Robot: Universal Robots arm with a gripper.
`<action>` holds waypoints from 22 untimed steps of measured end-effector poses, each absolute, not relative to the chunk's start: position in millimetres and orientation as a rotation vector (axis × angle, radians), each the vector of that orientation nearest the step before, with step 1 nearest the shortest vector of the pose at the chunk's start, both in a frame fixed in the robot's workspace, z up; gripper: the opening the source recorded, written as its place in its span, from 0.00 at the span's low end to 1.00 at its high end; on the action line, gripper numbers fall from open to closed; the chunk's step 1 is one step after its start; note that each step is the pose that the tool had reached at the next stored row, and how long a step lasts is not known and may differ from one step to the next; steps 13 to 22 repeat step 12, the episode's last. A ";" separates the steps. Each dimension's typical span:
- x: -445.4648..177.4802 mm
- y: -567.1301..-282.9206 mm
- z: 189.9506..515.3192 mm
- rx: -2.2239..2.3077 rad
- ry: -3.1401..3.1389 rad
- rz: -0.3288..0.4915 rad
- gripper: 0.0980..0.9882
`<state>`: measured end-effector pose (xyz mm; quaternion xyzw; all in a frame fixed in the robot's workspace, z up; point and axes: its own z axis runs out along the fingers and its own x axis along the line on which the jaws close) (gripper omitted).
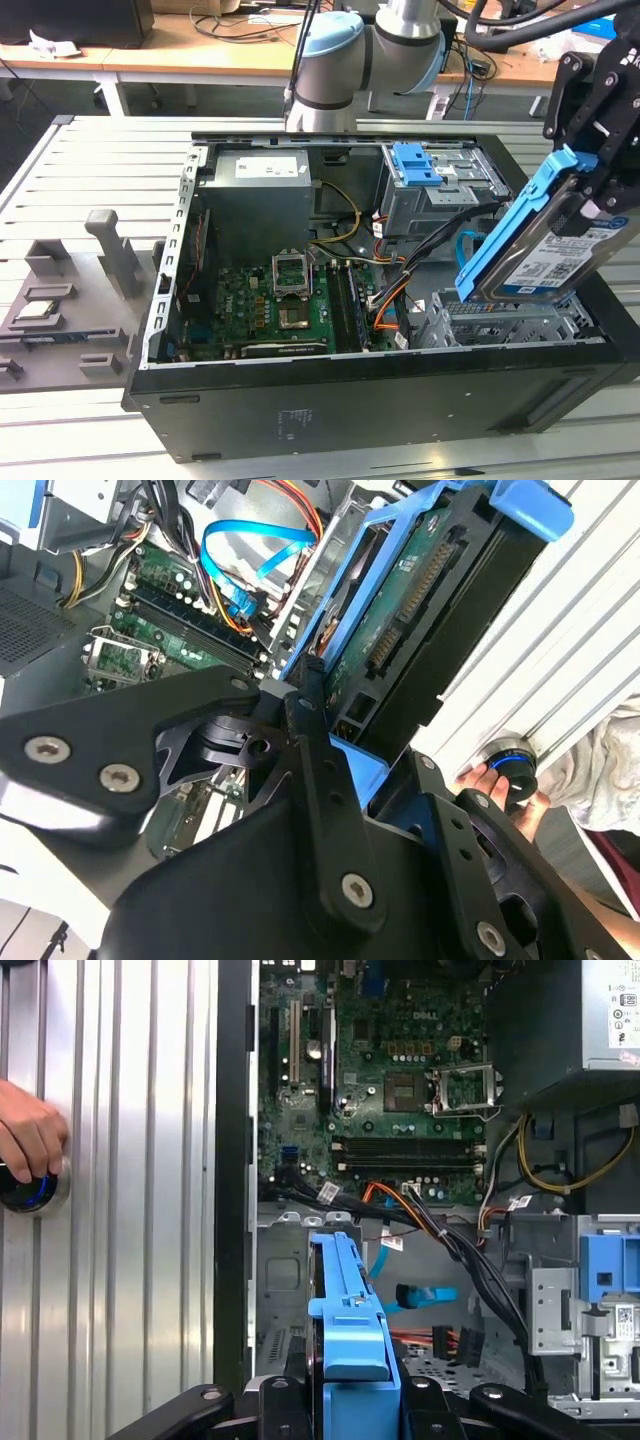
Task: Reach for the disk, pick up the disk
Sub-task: 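Pick up the disk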
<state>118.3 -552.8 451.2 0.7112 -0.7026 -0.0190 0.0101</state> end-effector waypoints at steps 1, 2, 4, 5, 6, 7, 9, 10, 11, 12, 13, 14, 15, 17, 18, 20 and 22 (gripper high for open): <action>117.2 -552.2 450.3 2.220 -2.193 -0.060 0.30; 116.7 -551.5 449.8 2.220 -2.193 -0.059 0.30; 115.4 -550.0 448.5 2.220 -2.194 -0.060 0.30; 114.4 -548.8 447.9 2.220 -2.193 -0.059 0.30; 114.0 -548.3 447.6 2.220 -2.193 -0.060 0.30; 114.0 -548.1 447.5 2.220 -2.194 -0.060 0.30; 113.9 -548.0 447.6 2.220 -2.193 -0.059 0.30; 113.9 -548.0 447.6 2.220 -2.193 -0.059 0.30; 113.9 -548.0 447.6 2.220 -2.193 -0.060 0.30; 113.9 -548.0 447.6 2.220 -2.193 -0.059 0.30; 113.9 -548.0 447.6 2.220 -2.193 -0.059 0.30; 113.9 -548.0 447.6 2.220 -2.193 -0.059 0.30; 113.9 -548.0 447.6 2.220 -2.193 -0.059 0.30; 113.9 -548.0 447.6 2.220 -2.193 -0.059 0.30; 113.9 -548.0 447.6 2.220 -2.193 -0.059 0.30; 113.9 -548.0 447.6 2.220 -2.193 -0.059 0.30; 113.9 -548.0 447.6 2.220 -2.193 -0.059 0.30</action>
